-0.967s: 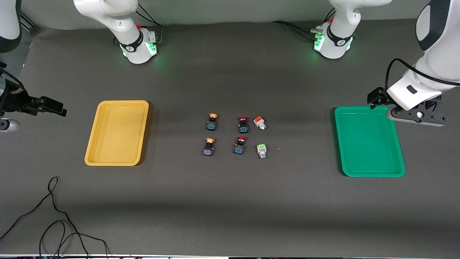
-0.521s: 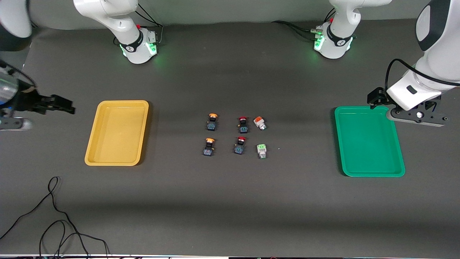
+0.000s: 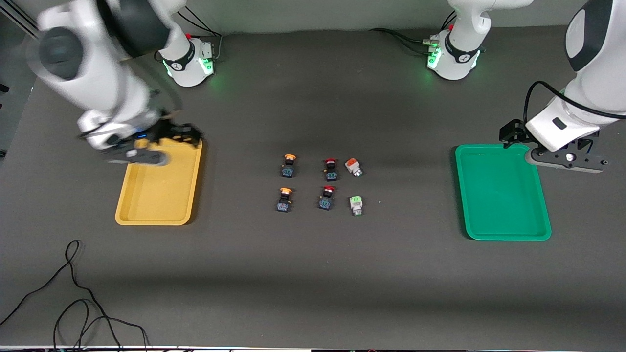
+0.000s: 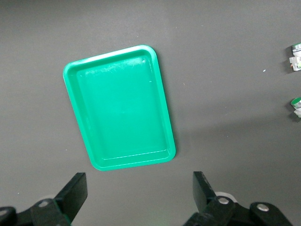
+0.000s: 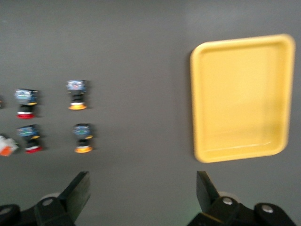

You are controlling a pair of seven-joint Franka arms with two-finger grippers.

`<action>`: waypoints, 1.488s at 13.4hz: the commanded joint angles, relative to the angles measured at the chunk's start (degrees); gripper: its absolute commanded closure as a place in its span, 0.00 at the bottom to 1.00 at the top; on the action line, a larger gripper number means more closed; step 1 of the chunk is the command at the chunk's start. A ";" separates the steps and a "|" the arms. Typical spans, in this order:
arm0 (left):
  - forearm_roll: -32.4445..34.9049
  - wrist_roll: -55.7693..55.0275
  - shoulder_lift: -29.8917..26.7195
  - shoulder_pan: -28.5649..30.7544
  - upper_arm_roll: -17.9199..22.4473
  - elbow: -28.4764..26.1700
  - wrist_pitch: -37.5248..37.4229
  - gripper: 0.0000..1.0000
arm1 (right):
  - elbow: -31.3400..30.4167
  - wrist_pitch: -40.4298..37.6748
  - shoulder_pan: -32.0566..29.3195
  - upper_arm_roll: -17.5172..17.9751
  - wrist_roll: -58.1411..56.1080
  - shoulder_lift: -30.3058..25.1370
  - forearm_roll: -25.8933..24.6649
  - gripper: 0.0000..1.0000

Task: Place green and yellow buttons in trays
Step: 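Reach the right gripper over the yellow-capped button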

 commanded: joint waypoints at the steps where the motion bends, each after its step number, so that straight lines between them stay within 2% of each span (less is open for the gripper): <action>1: -0.50 0.79 0.25 -0.33 -0.20 1.10 -1.08 0.00 | -1.65 1.97 8.29 -0.65 10.83 -0.92 1.08 0.00; 3: -0.58 0.87 0.43 -0.42 -0.38 1.37 -1.51 0.00 | -2.18 2.84 13.05 -0.65 13.49 -0.83 1.08 0.00; 5: -0.58 0.97 0.60 -0.24 -0.38 1.37 -2.83 0.00 | -4.10 5.82 13.95 -0.65 12.46 -0.83 1.08 0.00; 7: -0.58 0.97 0.69 -0.24 -0.38 1.37 -3.01 0.01 | -9.88 12.65 13.95 -0.65 7.73 -1.10 1.25 0.00; 9: -1.80 0.79 2.00 -0.59 -0.47 2.76 -2.22 0.11 | -16.91 23.53 14.12 -0.65 6.29 -0.49 1.25 0.00; 11: -6.02 -0.26 5.60 -1.38 -0.73 7.15 -3.10 0.08 | -22.03 35.40 15.87 -0.73 6.29 3.89 1.25 0.00; 14: -8.66 -6.30 9.47 -4.80 -0.73 9.19 -1.87 0.03 | -22.31 45.79 16.06 -0.82 6.29 14.51 0.38 0.00; 16: -8.85 -10.70 11.67 -7.61 -0.99 9.28 1.63 0.03 | -22.22 52.74 16.15 -0.82 6.38 20.76 0.38 0.00; 18: -8.67 -17.54 14.39 -11.65 -0.99 9.28 4.88 0.03 | -21.78 56.71 16.41 -0.82 6.38 24.99 0.38 0.00; 20: -8.23 -22.91 18.16 -15.43 -0.99 9.28 9.18 0.03 | -20.99 57.34 16.50 -0.82 6.29 26.23 0.29 0.03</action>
